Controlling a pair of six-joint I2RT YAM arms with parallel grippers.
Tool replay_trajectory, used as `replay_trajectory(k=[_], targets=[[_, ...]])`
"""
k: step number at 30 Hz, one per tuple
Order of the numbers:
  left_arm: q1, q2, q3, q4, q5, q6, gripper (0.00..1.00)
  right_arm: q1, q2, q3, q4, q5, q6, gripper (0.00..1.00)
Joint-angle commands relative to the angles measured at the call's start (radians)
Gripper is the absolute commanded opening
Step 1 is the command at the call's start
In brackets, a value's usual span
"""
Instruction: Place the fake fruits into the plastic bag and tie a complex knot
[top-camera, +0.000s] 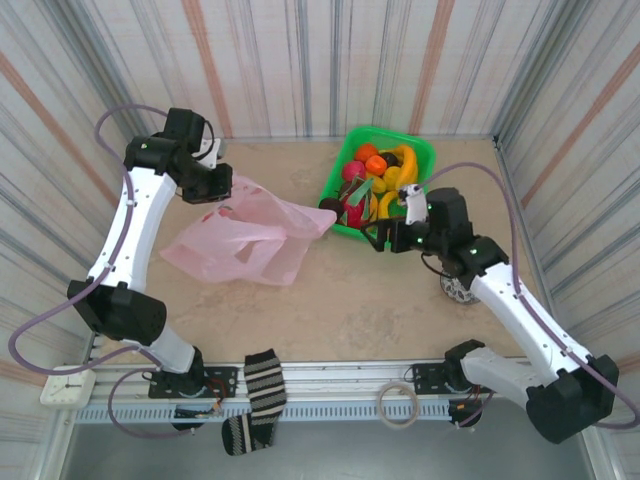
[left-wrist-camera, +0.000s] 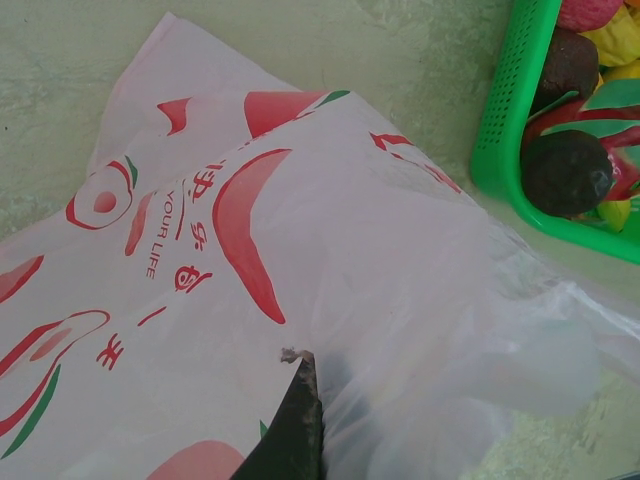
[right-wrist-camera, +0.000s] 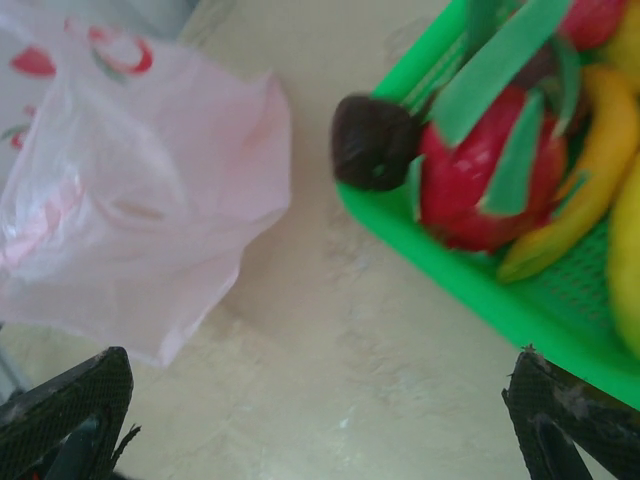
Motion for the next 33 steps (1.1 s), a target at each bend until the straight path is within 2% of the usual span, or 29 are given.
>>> replay_trajectory(k=[1,4,9,16,21,27,33], targets=[[0.010,-0.022,0.011,-0.028,0.051,-0.023,0.00,-0.067,0.054,0.073,-0.081,-0.002,-0.001,0.99],[0.013,-0.031,0.002,-0.029,0.072,-0.026,0.00,-0.094,0.160,0.109,-0.013,0.006,0.065,0.99],[0.012,-0.064,-0.033,-0.014,0.080,-0.039,0.00,-0.070,0.357,0.182,0.101,0.046,0.085,0.99],[0.013,-0.080,-0.038,-0.016,0.073,-0.041,0.00,-0.019,0.562,0.245,0.122,0.164,-0.078,0.99],[0.013,-0.079,-0.038,-0.018,0.072,-0.039,0.00,-0.019,0.625,0.241,0.161,0.182,-0.130,0.99],[0.013,-0.075,-0.039,-0.020,0.070,-0.038,0.00,-0.021,0.684,0.256,0.177,0.103,-0.180,0.99],[0.012,-0.072,-0.038,-0.022,0.069,-0.034,0.00,-0.023,0.732,0.269,0.191,0.130,-0.215,0.99]])
